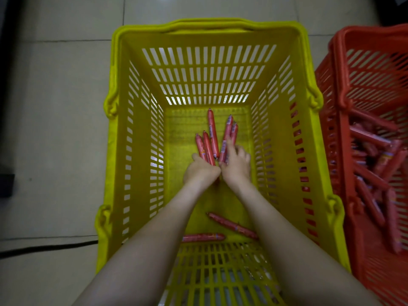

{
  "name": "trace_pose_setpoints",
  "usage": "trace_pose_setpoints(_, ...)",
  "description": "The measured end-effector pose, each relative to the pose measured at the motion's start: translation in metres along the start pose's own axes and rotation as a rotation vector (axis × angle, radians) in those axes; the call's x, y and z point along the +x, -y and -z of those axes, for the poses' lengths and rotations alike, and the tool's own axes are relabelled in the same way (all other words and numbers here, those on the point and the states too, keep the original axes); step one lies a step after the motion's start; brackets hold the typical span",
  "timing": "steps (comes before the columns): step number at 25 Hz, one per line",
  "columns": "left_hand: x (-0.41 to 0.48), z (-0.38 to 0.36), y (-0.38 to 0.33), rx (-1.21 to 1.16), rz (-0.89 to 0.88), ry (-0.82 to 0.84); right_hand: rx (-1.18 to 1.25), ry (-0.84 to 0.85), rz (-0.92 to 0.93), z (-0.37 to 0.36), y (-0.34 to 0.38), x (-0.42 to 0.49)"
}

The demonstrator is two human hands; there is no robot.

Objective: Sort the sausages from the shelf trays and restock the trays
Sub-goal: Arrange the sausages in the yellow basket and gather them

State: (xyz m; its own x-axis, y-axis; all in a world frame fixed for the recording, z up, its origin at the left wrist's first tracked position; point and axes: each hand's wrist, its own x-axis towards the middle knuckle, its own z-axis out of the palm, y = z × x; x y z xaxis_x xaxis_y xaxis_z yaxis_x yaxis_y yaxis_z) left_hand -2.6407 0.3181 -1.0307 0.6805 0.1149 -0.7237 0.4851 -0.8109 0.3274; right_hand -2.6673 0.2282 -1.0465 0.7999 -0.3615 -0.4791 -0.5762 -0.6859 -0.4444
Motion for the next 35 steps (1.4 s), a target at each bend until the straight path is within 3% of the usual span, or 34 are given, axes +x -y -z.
trace_pose_setpoints(2,0.004,0.001,-0.001,0.016,-0.05,-0.089,-0.156,0.107,0.095,0.0,0.004,-0.003)
trace_pose_setpoints(5,0.008,-0.004,-0.002,-0.023,-0.124,-0.166,-0.299,0.081,0.112,-0.002,-0.001,-0.009)
trace_pose_setpoints(9,0.011,-0.014,-0.007,0.091,-0.075,-0.092,-0.373,0.011,0.053,0.007,-0.011,-0.02)
trace_pose_setpoints(11,0.008,-0.016,-0.005,0.096,-0.083,-0.051,-0.292,-0.01,-0.055,0.014,-0.014,-0.022)
trace_pose_setpoints(13,0.005,-0.015,0.005,-0.028,-0.069,-0.024,-0.136,0.035,-0.159,0.016,-0.015,-0.016)
trace_pose_setpoints(16,0.002,-0.012,0.02,-0.458,0.001,0.051,-0.035,0.12,-0.255,0.01,-0.019,-0.009)
trace_pose_setpoints(19,-0.008,-0.007,0.022,-0.782,0.077,0.223,-0.029,0.143,-0.222,0.0,-0.02,-0.017)
trace_pose_setpoints(21,-0.014,-0.001,0.023,-0.922,0.098,0.299,0.174,0.166,-0.198,-0.006,-0.017,-0.023)
trace_pose_setpoints(25,-0.012,0.019,0.026,-1.133,0.106,0.335,0.952,0.308,-0.223,0.002,-0.009,-0.029)
trace_pose_setpoints(27,-0.017,0.031,0.025,-1.142,0.068,0.404,1.178,0.385,-0.19,0.009,-0.008,-0.028)
trace_pose_setpoints(31,-0.028,0.042,0.025,-1.12,-0.059,0.568,1.284,0.483,-0.099,0.013,-0.002,-0.026)
trace_pose_setpoints(35,-0.026,0.041,0.034,-1.093,-0.101,0.548,1.302,0.473,-0.054,0.011,0.004,-0.03)
